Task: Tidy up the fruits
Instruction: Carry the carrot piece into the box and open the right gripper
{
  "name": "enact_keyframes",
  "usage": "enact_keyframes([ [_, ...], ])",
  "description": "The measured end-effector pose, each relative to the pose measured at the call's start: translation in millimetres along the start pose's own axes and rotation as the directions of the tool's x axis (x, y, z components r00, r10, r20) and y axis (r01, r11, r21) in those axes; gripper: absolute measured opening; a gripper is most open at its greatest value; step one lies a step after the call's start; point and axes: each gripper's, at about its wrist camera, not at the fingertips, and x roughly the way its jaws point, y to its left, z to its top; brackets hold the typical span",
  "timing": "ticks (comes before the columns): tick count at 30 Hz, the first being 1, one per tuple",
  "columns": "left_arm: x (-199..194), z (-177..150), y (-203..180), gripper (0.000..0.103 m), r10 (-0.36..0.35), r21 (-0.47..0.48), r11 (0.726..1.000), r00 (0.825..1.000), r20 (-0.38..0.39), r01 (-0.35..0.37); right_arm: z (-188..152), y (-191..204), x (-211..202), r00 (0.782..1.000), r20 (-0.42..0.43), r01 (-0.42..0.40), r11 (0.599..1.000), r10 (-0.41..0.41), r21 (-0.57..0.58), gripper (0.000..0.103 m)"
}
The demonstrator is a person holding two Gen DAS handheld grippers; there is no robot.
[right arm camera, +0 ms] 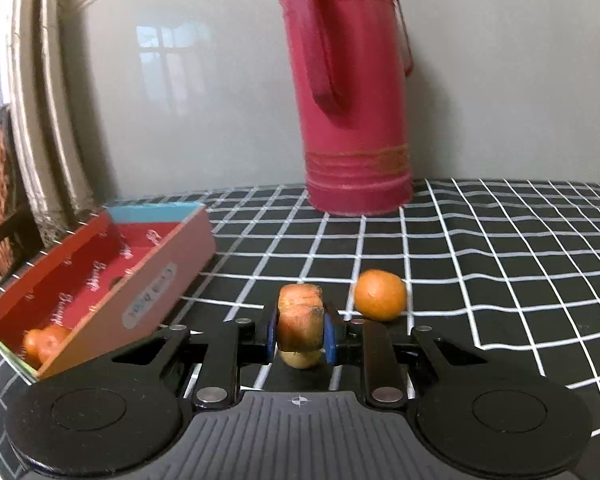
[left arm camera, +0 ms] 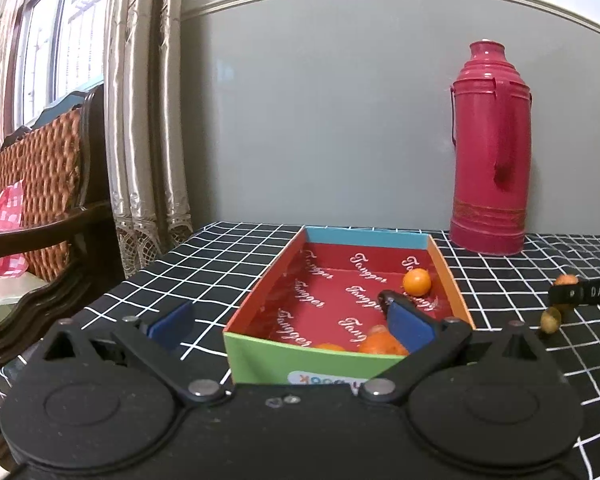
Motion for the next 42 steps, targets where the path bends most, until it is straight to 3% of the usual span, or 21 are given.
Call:
enact_keyframes([
  [7,-3,-3,10,0.097,0.029,0.001,1.0,1.0,-0.008,-0.029,2,36,-5,0.995,0.057,-0.081,0.996,0.084,-0.048,0.023],
  [14,-3,-7,26,0.097,0.065,-0.017,0.998,0.997,-0.032,-0.066,0,87,-15,0.974,0.12,-0.175,0.974,0.193,-0.146,0.023],
  [21,-4,-9,32,0.097,0.075,0.006,0.997,0.997,-0.035,-0.075,-10,133,-5,0.959,0.095,-0.242,0.945,0.268,-0.221,0.023],
  [25,-3,-10,36,0.097,0.081,0.018,0.997,0.996,-0.04,-0.08,-15,145,5,0.959,0.097,-0.235,0.938,0.266,-0.254,0.025],
  [26,-3,-10,37,0.097,0.081,0.015,0.997,0.996,-0.041,-0.081,-16,146,5,0.959,0.119,-0.217,0.937,0.257,-0.275,0.049],
  [27,-3,-10,38,0.097,0.081,0.01,0.997,0.996,-0.043,-0.081,-16,146,3,0.957,0.153,-0.197,0.938,0.247,-0.285,0.095],
  [28,-3,-10,38,0.097,0.081,0.007,0.997,0.996,-0.043,-0.081,-18,142,-4,0.946,0.208,-0.183,0.941,0.247,-0.283,0.103],
  [29,-3,-9,38,0.097,0.081,0.003,0.997,0.996,-0.044,-0.081,-18,138,-13,0.931,0.267,-0.171,0.945,0.248,-0.279,0.103],
  [34,-4,-6,30,0.097,0.059,-0.004,0.998,0.997,-0.046,-0.059,-12,112,-24,0.924,0.342,-0.097,0.971,0.169,-0.218,0.103],
  [42,-6,-3,16,0.097,0.021,-0.02,1.0,0.999,-0.033,-0.022,0,47,-32,0.936,0.35,-0.056,0.998,0.049,0.008,0.103],
])
